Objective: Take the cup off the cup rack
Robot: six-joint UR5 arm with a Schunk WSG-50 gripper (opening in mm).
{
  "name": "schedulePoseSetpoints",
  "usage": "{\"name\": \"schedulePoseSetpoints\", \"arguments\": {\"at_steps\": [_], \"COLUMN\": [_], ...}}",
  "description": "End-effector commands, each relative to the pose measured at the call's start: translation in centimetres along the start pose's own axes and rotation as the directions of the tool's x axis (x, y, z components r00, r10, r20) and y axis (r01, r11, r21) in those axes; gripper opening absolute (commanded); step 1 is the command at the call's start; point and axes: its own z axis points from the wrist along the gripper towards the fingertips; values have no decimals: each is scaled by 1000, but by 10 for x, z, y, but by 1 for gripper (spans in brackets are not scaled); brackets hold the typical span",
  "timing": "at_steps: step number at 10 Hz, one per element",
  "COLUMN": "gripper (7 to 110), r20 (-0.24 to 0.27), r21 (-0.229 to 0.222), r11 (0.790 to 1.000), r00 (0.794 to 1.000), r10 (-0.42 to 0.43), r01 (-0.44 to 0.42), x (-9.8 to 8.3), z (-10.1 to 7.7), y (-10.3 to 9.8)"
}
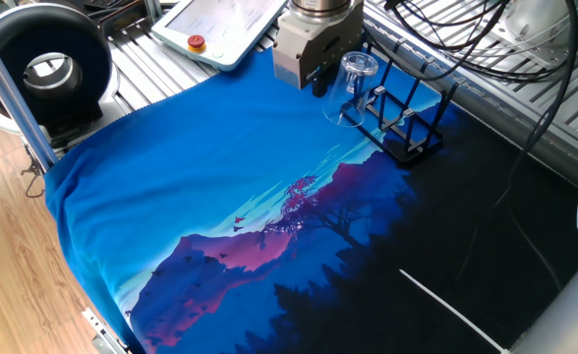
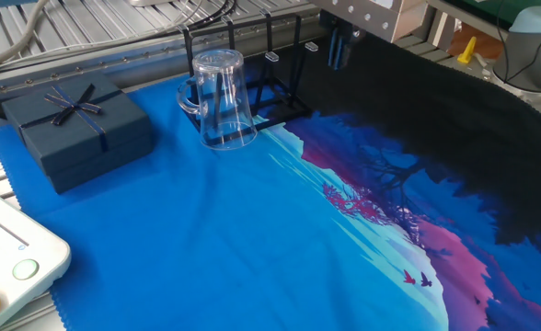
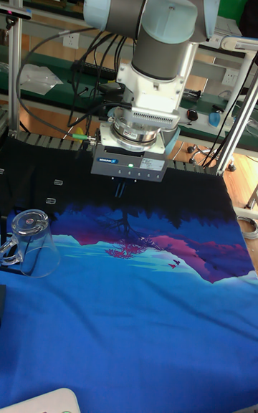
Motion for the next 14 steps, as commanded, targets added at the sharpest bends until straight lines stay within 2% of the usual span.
{"name": "schedulePoseSetpoints", "arguments": {"at_steps": [1, 3, 5, 11, 14], "gripper": [7, 7, 7, 7, 7], "r20": [1, -9, 6, 23, 12], "r21": [-23, -36, -14, 6, -4], "r11": [1000, 998, 998, 1000, 1000], "r00": [1000, 999, 998, 1000, 1000], "r10": [-18, -50, -65, -1, -15], "r01": [18, 49, 65, 1, 15], "x": [2, 5, 1, -3, -1], "z": [1, -1, -2, 2, 3], "y": [-4, -11, -17, -15, -9]}}
